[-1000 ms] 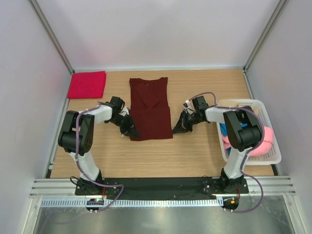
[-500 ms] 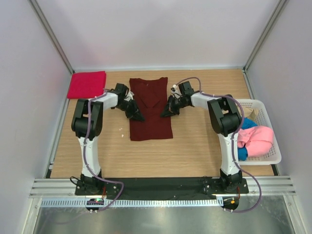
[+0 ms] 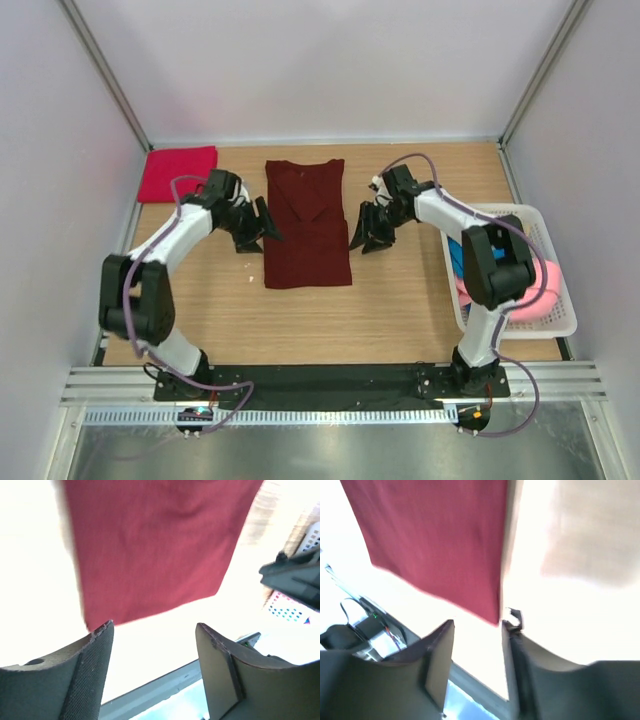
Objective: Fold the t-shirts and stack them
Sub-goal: Fold the tshirt
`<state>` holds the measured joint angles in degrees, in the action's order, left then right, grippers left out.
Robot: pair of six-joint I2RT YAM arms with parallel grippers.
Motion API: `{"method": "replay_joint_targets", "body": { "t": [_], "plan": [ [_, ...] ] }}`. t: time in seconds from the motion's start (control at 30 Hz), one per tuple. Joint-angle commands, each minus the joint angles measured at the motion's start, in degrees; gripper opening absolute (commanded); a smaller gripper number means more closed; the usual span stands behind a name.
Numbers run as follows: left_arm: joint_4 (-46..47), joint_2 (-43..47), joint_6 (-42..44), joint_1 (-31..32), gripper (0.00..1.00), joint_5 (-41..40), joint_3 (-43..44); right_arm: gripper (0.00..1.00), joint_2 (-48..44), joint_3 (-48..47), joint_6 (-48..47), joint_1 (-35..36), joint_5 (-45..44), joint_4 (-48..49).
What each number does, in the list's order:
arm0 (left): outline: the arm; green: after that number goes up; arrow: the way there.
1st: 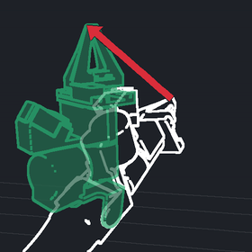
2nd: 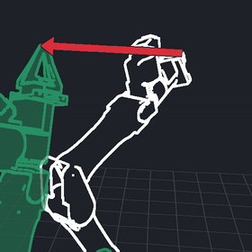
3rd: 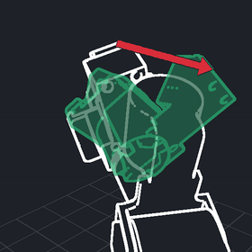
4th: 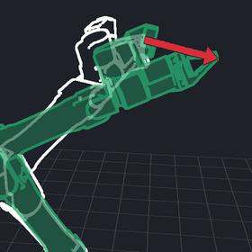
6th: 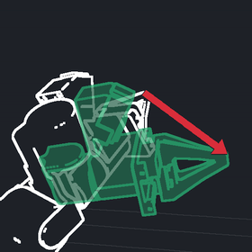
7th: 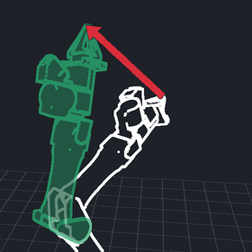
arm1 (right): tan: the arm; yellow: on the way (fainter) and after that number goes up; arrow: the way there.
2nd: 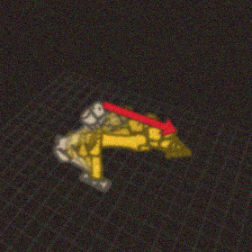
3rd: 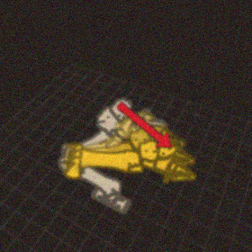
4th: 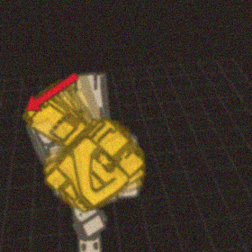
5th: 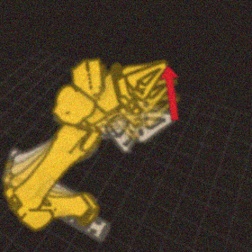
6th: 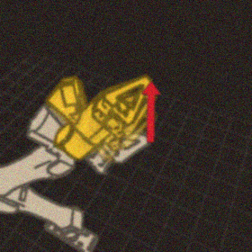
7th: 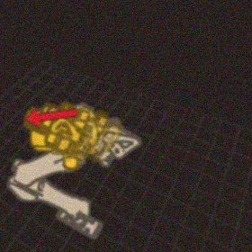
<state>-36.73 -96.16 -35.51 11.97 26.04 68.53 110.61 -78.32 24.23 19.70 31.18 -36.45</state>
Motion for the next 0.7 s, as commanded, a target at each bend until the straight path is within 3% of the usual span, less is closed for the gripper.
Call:
{"method": "replay_joint_targets", "body": {
  "t": [0.0,0.07,0.3,0.5,0.67],
  "plan": [
    [-7.03,7.29,-1.49,-0.19,0.68,-6.96,-5.32,0.51,-8.54,8.43,-1.91,0.42,-3.5,-4.43],
    [-8.18,10.02,-4.64,-0.19,0.68,-6.71,-8.48,0.57,-10.14,13.95,0.19,0.95,-2.88,-1.71],
    [-4.68,15.21,-14.05,-0.19,0.64,-7.94,-20.79,0.63,-13.13,26.1,13.27,0.95,1.51,13.82],
    [-0.54,11.0,-17.31,-0.19,0.66,-6.71,-21.51,0.61,-12.17,31.21,21.55,0.95,1.69,22.72],
    [1.92,7.75,-19.86,-0.19,0.65,-8.46,-21.07,0.58,-12.87,30.95,21.91,0.95,-1.55,22.47]
  ]
}}
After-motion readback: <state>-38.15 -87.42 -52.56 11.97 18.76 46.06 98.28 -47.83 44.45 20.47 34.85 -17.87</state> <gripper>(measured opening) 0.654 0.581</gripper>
